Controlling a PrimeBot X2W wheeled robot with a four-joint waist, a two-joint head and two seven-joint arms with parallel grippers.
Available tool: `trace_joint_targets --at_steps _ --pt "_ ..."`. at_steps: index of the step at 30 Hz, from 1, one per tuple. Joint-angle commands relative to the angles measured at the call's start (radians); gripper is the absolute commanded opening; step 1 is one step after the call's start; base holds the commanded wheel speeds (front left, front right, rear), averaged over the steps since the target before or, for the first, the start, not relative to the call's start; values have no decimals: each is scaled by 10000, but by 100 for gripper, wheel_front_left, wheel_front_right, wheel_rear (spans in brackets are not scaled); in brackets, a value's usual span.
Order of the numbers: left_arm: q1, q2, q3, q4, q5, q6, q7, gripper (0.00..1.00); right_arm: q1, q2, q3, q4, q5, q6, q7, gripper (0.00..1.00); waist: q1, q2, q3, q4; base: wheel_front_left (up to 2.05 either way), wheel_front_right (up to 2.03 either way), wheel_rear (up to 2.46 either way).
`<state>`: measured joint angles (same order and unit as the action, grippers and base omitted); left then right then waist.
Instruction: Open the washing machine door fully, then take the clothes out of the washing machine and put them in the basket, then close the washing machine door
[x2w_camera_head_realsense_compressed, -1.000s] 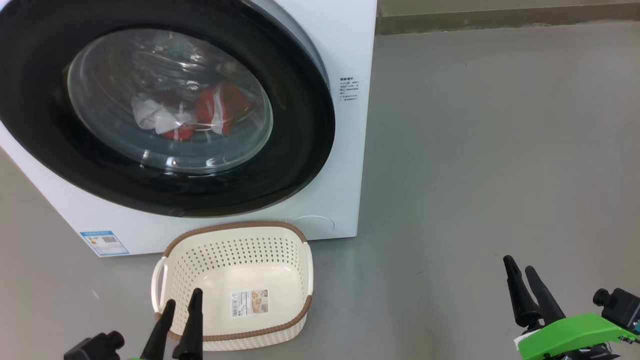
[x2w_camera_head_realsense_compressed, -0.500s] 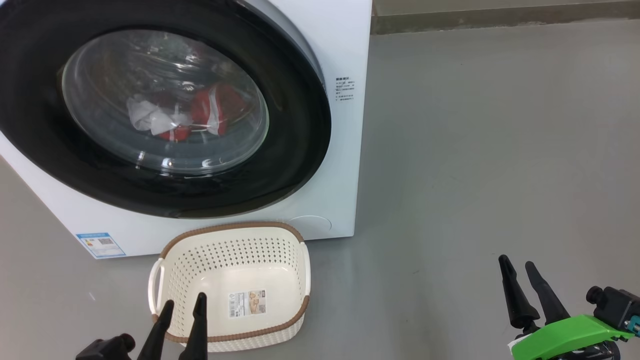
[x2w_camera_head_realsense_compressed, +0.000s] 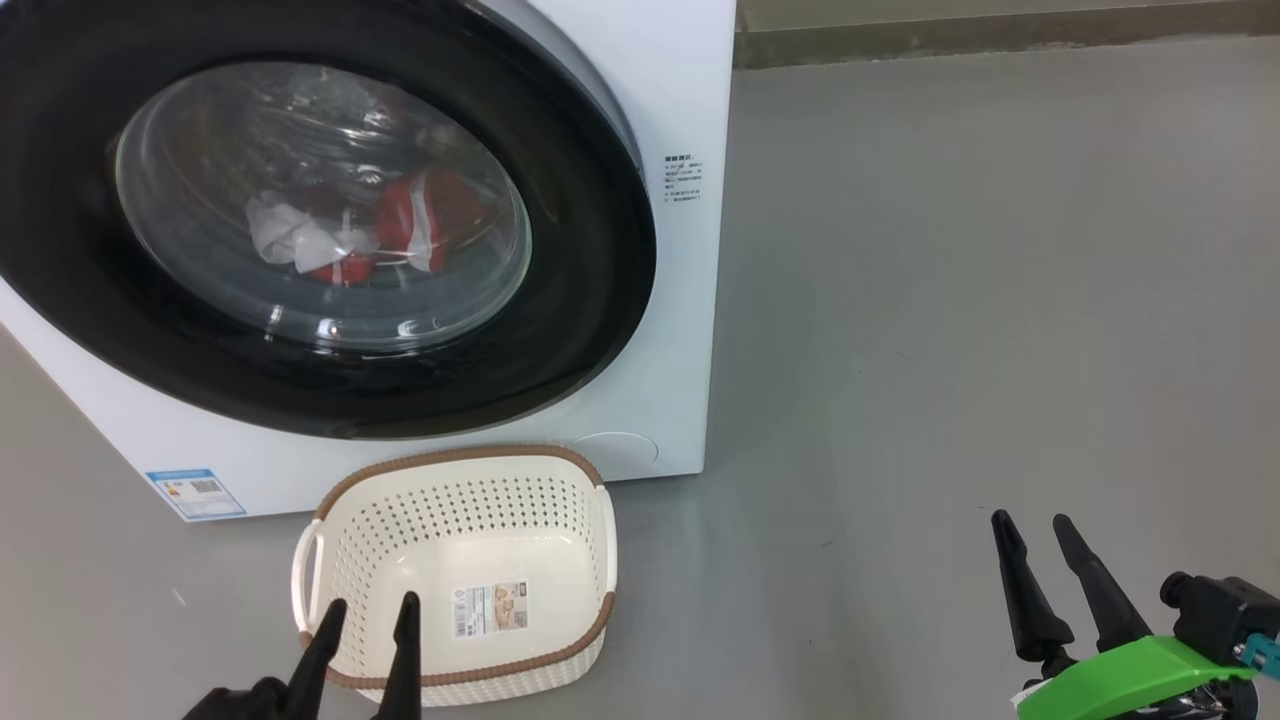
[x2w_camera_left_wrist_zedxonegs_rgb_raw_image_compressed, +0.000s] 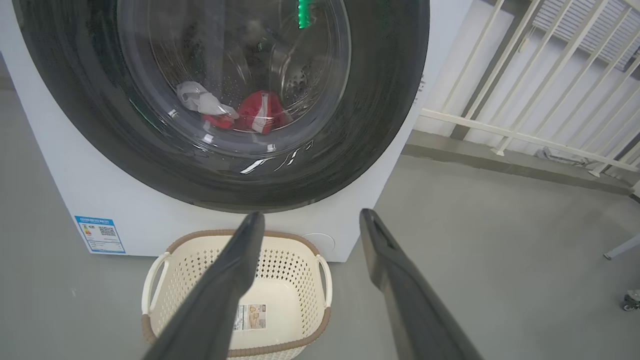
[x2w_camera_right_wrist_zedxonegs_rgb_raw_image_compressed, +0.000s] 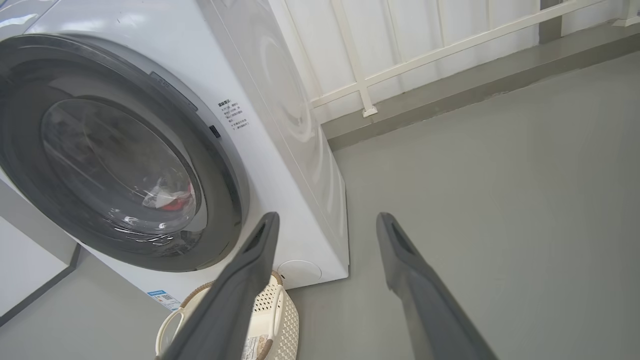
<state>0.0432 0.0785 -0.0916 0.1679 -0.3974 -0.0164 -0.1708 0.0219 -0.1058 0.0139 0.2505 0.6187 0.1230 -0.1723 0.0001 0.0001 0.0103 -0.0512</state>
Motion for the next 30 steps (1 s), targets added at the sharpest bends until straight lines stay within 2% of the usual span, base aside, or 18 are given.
trace_joint_targets --at_steps 1,18,30 --pt "-145 90 249 -312 322 74 -167 100 -19 -211 204 -305 -316 61 -150 100 -1 -1 -6 -6 0 0 0" --pt "24 -176 800 -312 2010 -159 -664 100 208 -205 192 -358 -1877 72 -648 100 -1 -1 -3 -90 0 0 0" --pt "87 -270 1315 146 2475 -357 -910 100 370 -131 133 -367 -2505 77 -895 100 -1 -1 31 -140 0 0 0"
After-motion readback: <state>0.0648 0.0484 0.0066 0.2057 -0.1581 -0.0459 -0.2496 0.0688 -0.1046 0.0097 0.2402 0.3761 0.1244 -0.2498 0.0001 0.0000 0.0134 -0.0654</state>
